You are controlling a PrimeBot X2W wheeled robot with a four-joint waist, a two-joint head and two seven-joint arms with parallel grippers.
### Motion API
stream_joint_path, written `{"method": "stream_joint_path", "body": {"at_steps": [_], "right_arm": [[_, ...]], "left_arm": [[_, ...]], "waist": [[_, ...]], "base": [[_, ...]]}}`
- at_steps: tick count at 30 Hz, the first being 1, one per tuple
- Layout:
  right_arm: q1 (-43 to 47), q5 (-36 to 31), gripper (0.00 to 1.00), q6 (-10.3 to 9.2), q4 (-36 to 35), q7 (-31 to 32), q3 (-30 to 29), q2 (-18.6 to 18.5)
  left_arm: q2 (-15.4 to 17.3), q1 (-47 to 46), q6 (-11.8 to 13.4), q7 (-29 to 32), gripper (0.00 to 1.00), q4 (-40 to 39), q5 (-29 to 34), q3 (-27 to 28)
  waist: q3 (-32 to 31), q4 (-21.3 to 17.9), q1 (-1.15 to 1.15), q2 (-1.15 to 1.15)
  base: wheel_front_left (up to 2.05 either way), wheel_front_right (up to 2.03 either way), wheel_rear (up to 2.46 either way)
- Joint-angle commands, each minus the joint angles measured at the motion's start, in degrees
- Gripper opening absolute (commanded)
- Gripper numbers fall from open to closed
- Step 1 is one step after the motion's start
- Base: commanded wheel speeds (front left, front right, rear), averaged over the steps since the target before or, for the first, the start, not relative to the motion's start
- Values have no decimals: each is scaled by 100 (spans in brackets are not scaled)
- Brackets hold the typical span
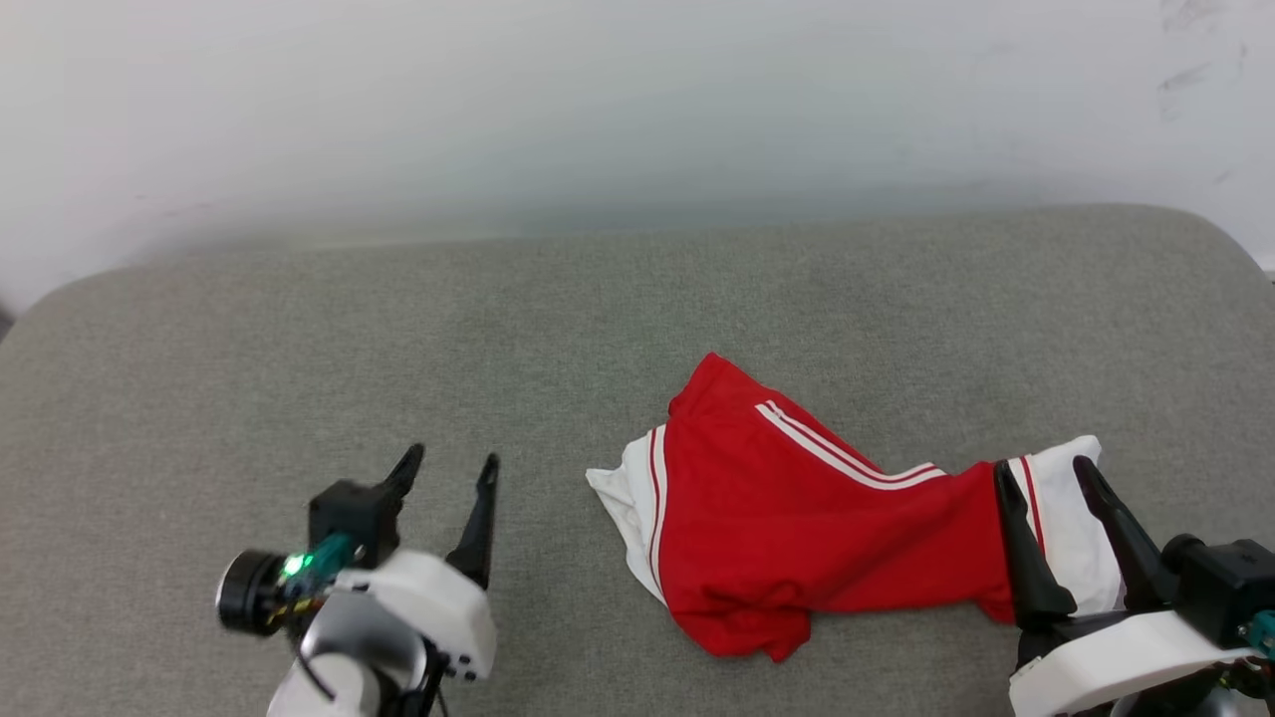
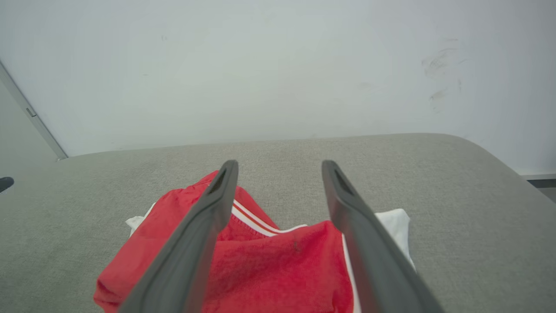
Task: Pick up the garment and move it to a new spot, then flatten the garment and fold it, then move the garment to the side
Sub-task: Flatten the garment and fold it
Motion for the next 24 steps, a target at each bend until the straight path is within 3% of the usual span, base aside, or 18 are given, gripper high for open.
{"method": "stream_joint_path", "body": {"at_steps": [1, 11, 24], "right_arm": [[-39, 15, 100, -2, -38, -6, 13, 21], [-322, 158, 100, -2, -10, -14, 145, 21], [-655, 390, 100, -2, 268, -254, 166, 21]], "left_arm": [[18, -153, -71, 119, 100, 31, -23, -57], [100, -1487, -741, 2086, 100, 831, -274, -673], [728, -2307, -967, 3671, 100, 1366, -246, -1777]], "waist": [[85, -40, 1, 0], [714, -432, 1, 0], [1355, -822, 1, 0]], "base": [[0, 0, 0], [0, 0, 0], [0, 0, 0]]}}
